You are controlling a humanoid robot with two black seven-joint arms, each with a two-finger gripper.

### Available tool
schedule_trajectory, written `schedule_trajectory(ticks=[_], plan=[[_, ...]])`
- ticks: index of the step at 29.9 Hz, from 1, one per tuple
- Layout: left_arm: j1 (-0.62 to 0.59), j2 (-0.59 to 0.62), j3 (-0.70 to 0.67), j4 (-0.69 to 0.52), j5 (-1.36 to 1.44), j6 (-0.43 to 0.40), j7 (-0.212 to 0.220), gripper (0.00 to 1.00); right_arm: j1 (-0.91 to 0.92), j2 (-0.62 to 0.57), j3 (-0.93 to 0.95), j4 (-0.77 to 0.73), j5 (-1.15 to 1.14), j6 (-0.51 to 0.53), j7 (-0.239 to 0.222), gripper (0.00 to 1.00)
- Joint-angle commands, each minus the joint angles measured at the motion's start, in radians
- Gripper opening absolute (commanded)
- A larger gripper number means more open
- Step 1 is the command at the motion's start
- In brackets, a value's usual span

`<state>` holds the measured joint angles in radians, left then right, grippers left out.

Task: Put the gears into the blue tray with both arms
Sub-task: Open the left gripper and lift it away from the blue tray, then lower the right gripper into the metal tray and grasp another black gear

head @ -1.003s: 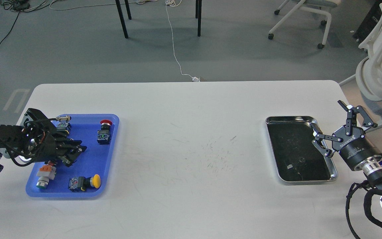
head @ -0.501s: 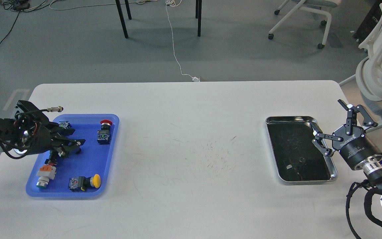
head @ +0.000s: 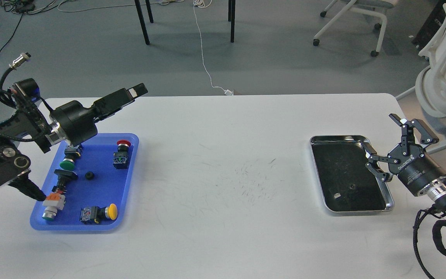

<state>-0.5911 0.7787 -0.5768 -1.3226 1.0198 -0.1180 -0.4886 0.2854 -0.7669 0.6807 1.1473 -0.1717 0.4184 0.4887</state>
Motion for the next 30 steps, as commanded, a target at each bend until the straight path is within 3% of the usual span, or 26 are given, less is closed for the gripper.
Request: schedule_trajectory(ticks=[1,5,9,13,15,22,30], plan=[[0.114,-0.126,-0.17,-0.006,-0.075,0.028,0.0,0.98,0.041,-0.047,-0.009,0.005,-0.228,0.003,0.0,0.98],[0.211,-0.222,-0.284,-0.006,-0.078,0.023,0.0,0.98,0.145,-0.146,-0.088,0.008,-0.492,0.006,0.0,0.98],[0.28,-0.283,-0.376,-0.006,-0.171,0.005,0.008,0.98,0.349,-0.235,-0.306,0.031,-0.783,0.006,0.0,0.99],[0.326,-0.334,-0.466,-0.006,-0.277,-0.064,0.119,0.98,0.588,-0.268,-0.568,0.031,-1.035,0.006,0.0,0.99],[0.344,-0.352,-0.495,-0.006,-0.291,-0.08,0.131,0.98,0.711,-0.267,-0.714,0.028,-1.152,0.006,0.0,0.99],[0.353,-0.361,-0.503,-0.006,-0.291,-0.081,0.133,0.98,1.04,-0.152,-1.13,0.0,-1.289,-0.003,0.0,0.98],[0.355,-0.374,-0.502,-0.007,-0.29,-0.083,0.136,0.98,1.055,0.011,-1.277,-0.072,-1.307,-0.088,0.0,0.95]])
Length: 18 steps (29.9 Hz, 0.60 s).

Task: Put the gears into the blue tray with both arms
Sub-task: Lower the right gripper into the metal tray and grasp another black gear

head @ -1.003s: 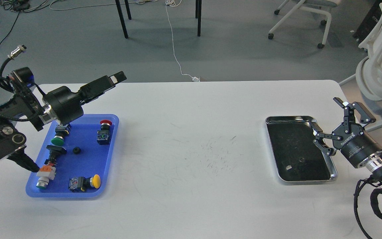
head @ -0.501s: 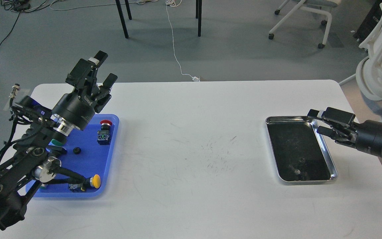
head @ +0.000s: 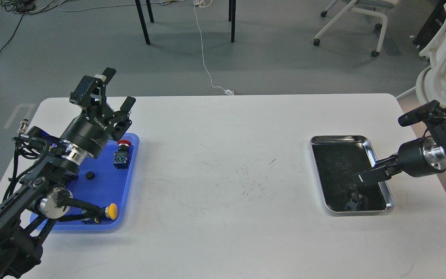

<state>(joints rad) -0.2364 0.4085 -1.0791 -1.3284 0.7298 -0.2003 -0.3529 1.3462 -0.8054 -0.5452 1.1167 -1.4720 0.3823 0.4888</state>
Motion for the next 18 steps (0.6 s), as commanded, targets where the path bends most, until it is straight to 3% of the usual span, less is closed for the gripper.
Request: schedule_trajectory(ticks=[1,6,13,18], plan=[[0.0,-0.002,-0.001,-0.002,-0.001,-0.001,0.0,0.98,-0.007,0.064,-0.076,-0.057,-0.007,-0.083,0.0,0.94],[0.0,0.001,0.001,0.0,-0.001,-0.001,0.002,0.98,-0.013,0.107,-0.13,-0.087,-0.005,-0.158,0.0,0.88],[0.0,-0.002,0.001,0.0,-0.001,-0.005,0.003,0.98,-0.044,0.173,-0.131,-0.124,-0.002,-0.164,0.0,0.6],[0.0,0.006,0.001,0.0,-0.001,-0.005,0.003,0.98,-0.079,0.195,-0.133,-0.156,-0.004,-0.164,0.0,0.59]])
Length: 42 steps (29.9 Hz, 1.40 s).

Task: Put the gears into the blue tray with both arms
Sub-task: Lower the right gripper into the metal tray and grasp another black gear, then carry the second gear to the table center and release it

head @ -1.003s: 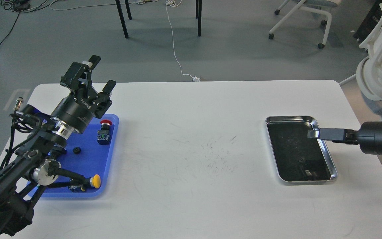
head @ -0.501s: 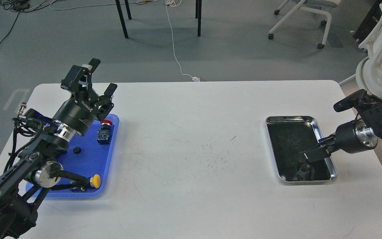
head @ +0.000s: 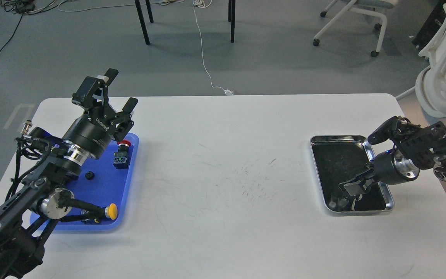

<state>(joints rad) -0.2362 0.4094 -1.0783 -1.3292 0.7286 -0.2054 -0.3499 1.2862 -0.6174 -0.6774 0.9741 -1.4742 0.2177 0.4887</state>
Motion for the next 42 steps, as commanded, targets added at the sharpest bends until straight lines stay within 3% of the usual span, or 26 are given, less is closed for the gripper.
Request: schedule_trajectory(ticks=[1,12,16,32,42], plan=[[0.0,0.005,0.0,0.001,0.0,0.0,0.0,0.98,-0.024,0.007,-0.001,-0.014,-0.002,0.0,0.0,0.59],[0.0,0.006,0.0,0.001,0.0,0.0,0.0,0.98,-0.041,0.007,-0.001,-0.017,0.0,-0.014,0.0,0.5],[0.002,0.008,0.0,0.001,0.0,0.0,0.0,0.98,-0.041,0.005,-0.001,-0.009,0.003,-0.014,0.0,0.34],[0.006,0.011,0.0,0.001,0.0,-0.002,0.0,0.98,-0.027,-0.01,-0.001,0.006,0.003,-0.012,0.0,0.2],[0.006,0.008,0.0,0.001,0.0,-0.012,0.0,0.98,0.048,-0.067,0.001,0.077,0.012,-0.011,0.0,0.21]])
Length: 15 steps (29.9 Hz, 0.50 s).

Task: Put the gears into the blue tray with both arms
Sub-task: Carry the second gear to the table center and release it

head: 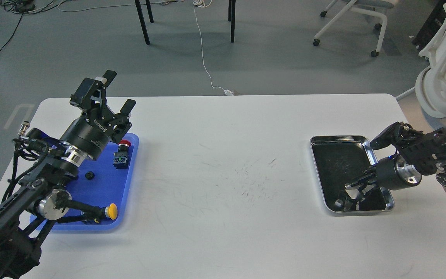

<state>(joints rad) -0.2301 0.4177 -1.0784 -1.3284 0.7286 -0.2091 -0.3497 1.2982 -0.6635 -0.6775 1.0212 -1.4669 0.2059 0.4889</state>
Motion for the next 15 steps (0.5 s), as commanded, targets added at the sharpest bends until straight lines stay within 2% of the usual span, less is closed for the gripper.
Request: schedule_trajectory(ticks=[1,7,15], plan=[[0.0,0.0,0.0,0.0,0.0,-0.015,0.0,0.98,0.059,-0.028,0.003,0.042,0.008,0.004,0.0,0.21],[0.0,0.0,-0.002,0.0,0.0,-0.019,0.0,0.98,0.186,0.005,0.006,0.111,0.149,0.013,0.0,0.21],[0.0,-0.002,-0.006,0.0,0.0,-0.019,0.0,0.98,0.248,0.32,-0.002,0.083,0.405,0.012,0.0,0.21]])
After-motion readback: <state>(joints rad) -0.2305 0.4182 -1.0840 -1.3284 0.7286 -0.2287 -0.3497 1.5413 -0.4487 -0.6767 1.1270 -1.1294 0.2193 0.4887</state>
